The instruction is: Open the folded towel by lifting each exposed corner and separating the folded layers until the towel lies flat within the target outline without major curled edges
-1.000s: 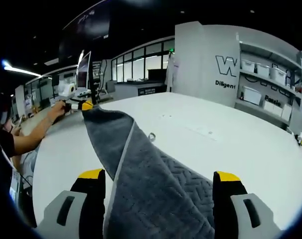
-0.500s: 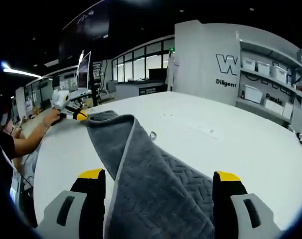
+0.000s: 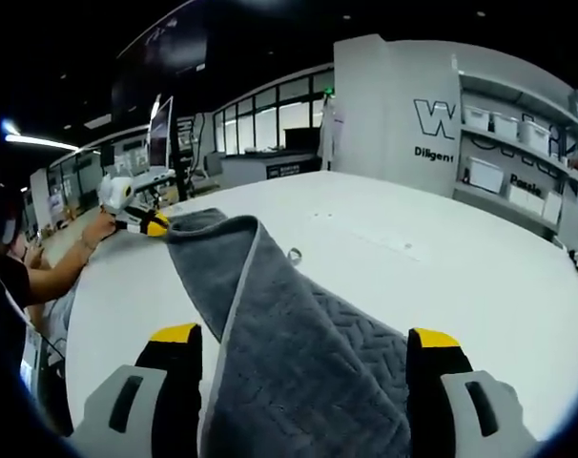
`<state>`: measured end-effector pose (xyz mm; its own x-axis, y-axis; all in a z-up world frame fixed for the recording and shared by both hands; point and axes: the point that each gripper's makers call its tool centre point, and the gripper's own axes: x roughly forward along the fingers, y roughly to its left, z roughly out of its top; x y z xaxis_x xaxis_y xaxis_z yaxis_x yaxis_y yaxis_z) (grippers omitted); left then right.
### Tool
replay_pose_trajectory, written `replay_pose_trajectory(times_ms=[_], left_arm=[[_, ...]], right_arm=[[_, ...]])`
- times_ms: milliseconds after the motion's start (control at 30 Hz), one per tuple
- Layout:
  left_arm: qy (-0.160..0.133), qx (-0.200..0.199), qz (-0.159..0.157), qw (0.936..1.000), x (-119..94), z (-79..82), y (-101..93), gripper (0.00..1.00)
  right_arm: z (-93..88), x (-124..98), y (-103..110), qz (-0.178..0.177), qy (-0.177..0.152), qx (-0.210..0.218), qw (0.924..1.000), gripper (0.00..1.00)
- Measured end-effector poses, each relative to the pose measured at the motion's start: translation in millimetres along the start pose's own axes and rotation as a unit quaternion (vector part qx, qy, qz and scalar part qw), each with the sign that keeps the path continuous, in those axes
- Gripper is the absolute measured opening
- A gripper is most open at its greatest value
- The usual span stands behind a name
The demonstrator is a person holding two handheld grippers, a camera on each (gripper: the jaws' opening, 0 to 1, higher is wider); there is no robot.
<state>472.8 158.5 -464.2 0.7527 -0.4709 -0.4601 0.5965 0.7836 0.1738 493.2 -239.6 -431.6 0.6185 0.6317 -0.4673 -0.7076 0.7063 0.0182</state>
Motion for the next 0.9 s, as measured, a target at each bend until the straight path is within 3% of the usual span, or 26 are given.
replay_pose_trajectory(times_ms=[167,367,500,567,900], left_arm=[[-0.017,0.005,0.008,0.9998,-14,8.8,-7.5,0.35],[-0.024,-0.013,0.014,0.9995,-21,6.3,-10.6,0.73],[-0.028,-0.011,0.011,0.9995,-20,0.9,-15.1,0.94],[-0.029,-0.010,0.016,0.9994,-19,-1.9,-14.0,1.00],[-0.041,-0.001,0.017,0.9990,-19,5.2,-12.0,0.99]], right_arm=[[-0.9,1,1,0.003,0.000,0.004,1.0000,0.89],[-1.6,1,3,0.005,-0.001,0.005,1.0000,0.89],[-2.5,1,3,0.007,-0.001,0.007,1.0000,0.89],[-3.3,1,4,0.007,0.000,0.007,0.9999,0.89],[-3.7,1,5,0.011,-0.001,0.010,0.9999,0.89]])
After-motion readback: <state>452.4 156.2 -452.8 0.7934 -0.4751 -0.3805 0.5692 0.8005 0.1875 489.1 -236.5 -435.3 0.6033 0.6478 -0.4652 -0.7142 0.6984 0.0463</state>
